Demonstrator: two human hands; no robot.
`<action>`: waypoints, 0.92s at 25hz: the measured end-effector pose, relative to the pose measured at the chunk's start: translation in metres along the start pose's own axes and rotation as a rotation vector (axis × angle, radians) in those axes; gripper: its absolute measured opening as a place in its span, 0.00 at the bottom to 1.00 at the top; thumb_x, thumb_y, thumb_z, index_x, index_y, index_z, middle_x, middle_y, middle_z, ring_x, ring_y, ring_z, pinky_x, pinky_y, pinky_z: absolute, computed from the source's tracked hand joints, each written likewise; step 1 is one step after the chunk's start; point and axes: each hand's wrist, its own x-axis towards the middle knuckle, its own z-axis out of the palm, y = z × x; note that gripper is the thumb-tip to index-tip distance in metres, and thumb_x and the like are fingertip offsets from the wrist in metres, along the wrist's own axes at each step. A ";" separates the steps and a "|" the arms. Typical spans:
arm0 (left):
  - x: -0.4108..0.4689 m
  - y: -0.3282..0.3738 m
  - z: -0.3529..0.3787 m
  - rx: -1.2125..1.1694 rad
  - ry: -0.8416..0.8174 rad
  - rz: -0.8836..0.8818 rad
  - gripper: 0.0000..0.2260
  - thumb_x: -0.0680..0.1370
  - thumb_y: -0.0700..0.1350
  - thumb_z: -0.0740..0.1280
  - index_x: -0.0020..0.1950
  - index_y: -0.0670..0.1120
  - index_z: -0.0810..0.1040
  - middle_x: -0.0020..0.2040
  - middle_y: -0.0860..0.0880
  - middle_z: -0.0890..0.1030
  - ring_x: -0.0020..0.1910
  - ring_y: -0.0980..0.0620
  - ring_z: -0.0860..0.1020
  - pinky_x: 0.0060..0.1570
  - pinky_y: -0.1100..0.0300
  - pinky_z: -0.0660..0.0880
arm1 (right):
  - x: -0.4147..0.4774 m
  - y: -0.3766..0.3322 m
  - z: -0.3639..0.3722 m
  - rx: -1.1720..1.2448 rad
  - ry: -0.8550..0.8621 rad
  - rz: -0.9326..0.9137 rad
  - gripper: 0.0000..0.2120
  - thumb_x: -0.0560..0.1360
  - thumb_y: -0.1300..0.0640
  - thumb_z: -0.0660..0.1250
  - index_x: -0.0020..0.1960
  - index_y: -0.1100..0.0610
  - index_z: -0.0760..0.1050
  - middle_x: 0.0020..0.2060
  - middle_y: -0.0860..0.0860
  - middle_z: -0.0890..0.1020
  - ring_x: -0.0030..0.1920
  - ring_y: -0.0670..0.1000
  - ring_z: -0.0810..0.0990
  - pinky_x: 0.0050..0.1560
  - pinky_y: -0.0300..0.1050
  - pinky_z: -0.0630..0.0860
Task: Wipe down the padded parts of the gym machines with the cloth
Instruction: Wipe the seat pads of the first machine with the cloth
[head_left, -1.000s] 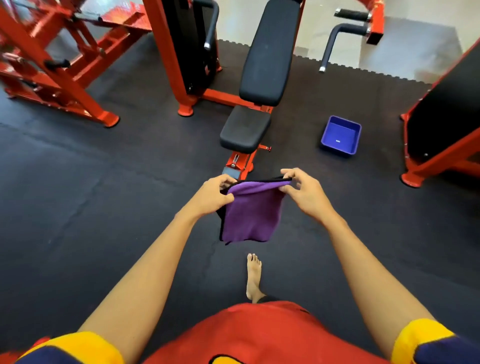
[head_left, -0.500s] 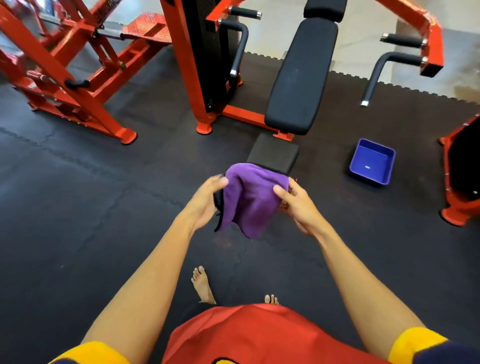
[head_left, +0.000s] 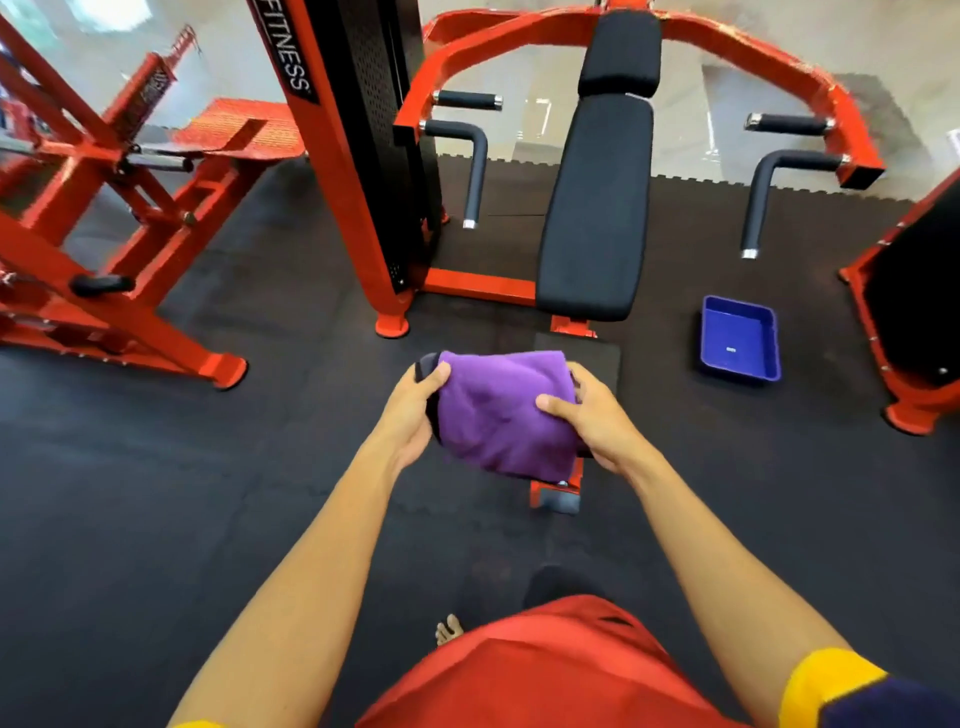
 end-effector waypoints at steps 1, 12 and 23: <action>0.014 0.010 -0.009 0.092 -0.033 -0.011 0.19 0.80 0.44 0.70 0.70 0.48 0.72 0.64 0.49 0.82 0.60 0.50 0.82 0.56 0.53 0.79 | 0.013 -0.005 0.005 0.073 0.037 0.015 0.23 0.73 0.65 0.76 0.65 0.53 0.76 0.58 0.50 0.85 0.61 0.55 0.82 0.60 0.52 0.80; 0.246 0.128 -0.019 0.691 0.048 0.144 0.39 0.70 0.43 0.81 0.75 0.52 0.64 0.59 0.48 0.71 0.57 0.53 0.74 0.60 0.61 0.71 | 0.243 -0.051 -0.018 -0.192 0.218 0.059 0.41 0.74 0.64 0.76 0.78 0.45 0.61 0.68 0.52 0.70 0.66 0.51 0.74 0.63 0.42 0.72; 0.452 0.240 0.039 1.074 -0.372 0.464 0.15 0.69 0.38 0.74 0.46 0.59 0.82 0.48 0.59 0.85 0.53 0.52 0.81 0.58 0.54 0.77 | 0.408 -0.144 -0.070 -0.561 0.395 0.004 0.19 0.74 0.67 0.71 0.57 0.45 0.83 0.54 0.45 0.81 0.57 0.48 0.79 0.58 0.37 0.71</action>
